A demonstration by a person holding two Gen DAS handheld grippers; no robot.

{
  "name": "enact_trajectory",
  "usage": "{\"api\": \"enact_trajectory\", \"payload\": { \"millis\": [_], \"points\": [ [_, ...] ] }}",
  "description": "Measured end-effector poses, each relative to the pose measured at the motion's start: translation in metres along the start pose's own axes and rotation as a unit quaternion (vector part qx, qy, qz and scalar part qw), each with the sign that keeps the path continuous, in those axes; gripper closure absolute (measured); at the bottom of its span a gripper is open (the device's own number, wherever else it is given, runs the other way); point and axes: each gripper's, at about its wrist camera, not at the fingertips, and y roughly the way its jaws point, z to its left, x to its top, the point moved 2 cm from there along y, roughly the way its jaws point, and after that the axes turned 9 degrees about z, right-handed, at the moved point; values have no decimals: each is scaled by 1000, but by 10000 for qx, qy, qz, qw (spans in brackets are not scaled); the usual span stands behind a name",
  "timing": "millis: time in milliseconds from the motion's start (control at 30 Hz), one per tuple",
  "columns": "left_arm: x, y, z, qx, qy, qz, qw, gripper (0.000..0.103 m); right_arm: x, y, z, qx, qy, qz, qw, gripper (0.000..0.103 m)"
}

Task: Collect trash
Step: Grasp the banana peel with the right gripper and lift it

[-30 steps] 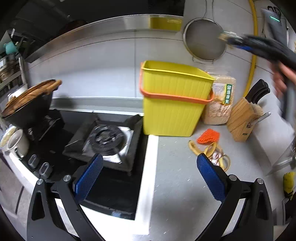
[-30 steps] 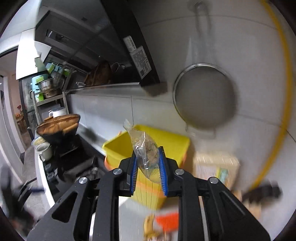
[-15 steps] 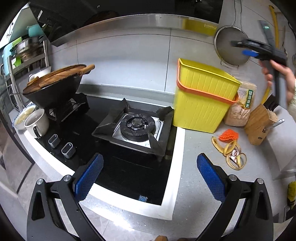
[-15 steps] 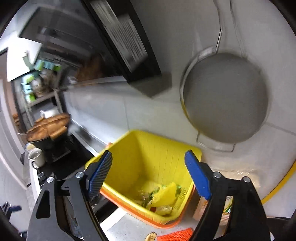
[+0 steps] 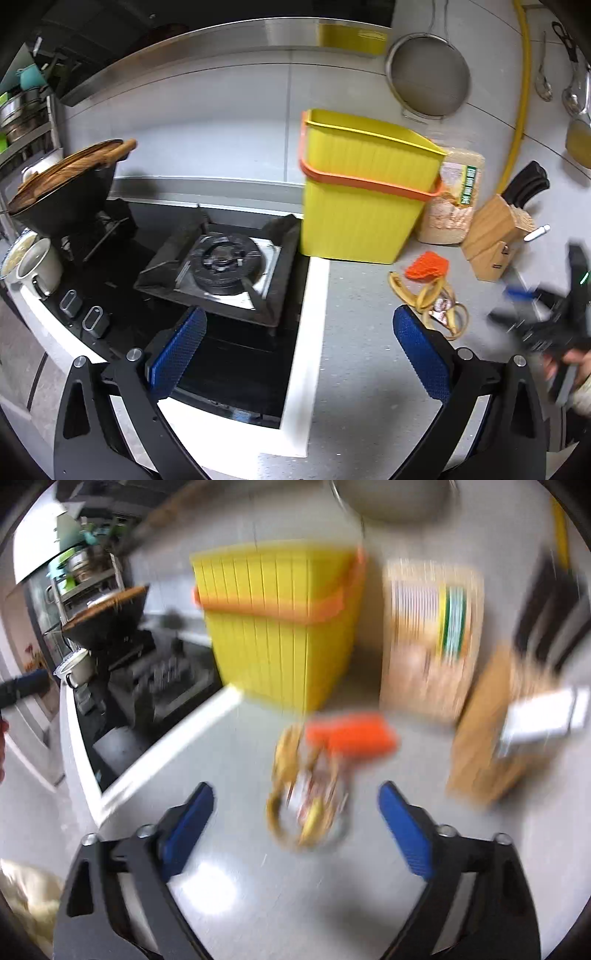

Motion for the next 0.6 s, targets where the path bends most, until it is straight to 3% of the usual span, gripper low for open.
{"api": "enact_trajectory", "payload": {
  "millis": [133, 300, 433, 467, 500, 533, 567, 600],
  "points": [
    [0, 0, -9, -16, 173, -4, 9998, 4, -13, 35, -8, 39, 372, 314, 9988, 44],
    [-6, -5, -7, 2, 163, 24, 9999, 4, 5, 68, -24, 56, 891, 500, 9948, 44],
    [-15, -6, 4, 75, -2, 111, 9999, 4, 12, 89, -24, 52, 925, 784, 9926, 44],
    [-17, -6, 7, 105, -46, 134, 9998, 4, 11, 94, -24, 50, 939, 888, 9916, 48],
    [-19, -5, 11, 128, -108, 163, 9997, 4, 10, 99, -25, 27, 936, 993, 9906, 62],
    [-21, -5, 14, 138, -158, 183, 9996, 4, 10, 99, -23, -70, 842, 961, 9918, 69],
    [-22, -5, 16, 151, -202, 191, 9995, 4, 10, 102, -22, 67, 854, 1098, 9903, 87],
    [-22, -5, 19, 171, -246, 194, 9994, 4, 10, 102, -21, 91, 838, 1162, 9896, 91]
  ]
}}
